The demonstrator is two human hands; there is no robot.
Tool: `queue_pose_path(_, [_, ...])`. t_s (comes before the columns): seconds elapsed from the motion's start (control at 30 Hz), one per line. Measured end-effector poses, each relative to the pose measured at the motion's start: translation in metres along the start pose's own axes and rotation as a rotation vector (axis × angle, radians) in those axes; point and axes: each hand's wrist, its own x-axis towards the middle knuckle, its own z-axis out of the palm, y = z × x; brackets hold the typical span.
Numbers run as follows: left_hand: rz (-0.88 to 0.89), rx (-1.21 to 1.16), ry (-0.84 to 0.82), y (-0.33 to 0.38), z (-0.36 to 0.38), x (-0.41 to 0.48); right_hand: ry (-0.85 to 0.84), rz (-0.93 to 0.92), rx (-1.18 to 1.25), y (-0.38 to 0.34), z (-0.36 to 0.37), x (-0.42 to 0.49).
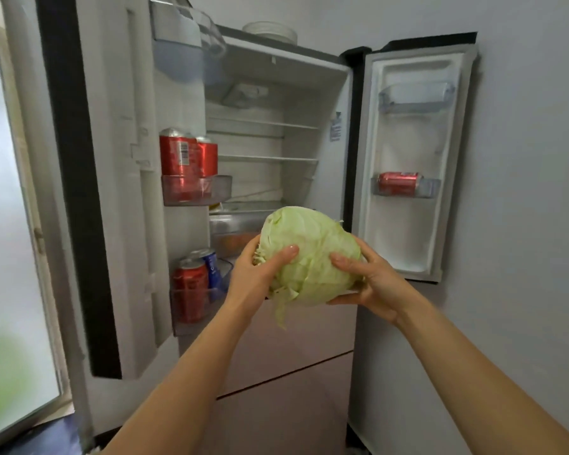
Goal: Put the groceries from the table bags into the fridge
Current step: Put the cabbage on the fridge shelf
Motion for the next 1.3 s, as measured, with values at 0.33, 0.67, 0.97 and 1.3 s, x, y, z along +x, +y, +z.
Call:
queue_pose_path(0.33, [0.038, -0.079, 0.071, -0.089, 0.065, 0.201, 0.040, -0.015, -0.053, 0.012, -0.102, 0.215])
queue_pose_path(0.67, [0.042, -0.041, 0.181, -0.135, 0.076, 0.405, 0.025, -0.056, -0.039, 0.014, -0.139, 0.425])
queue_pose_path(0.97, [-0.243, 0.061, 0.074, -0.161, 0.031, 0.555, 0.138, -0.065, -0.016, 0.025, -0.113, 0.572])
queue_pose_path(1.3, [-0.369, 0.163, -0.004, -0.194, 0.003, 0.684, 0.220, -0.003, -0.020, 0.056, -0.101, 0.697])
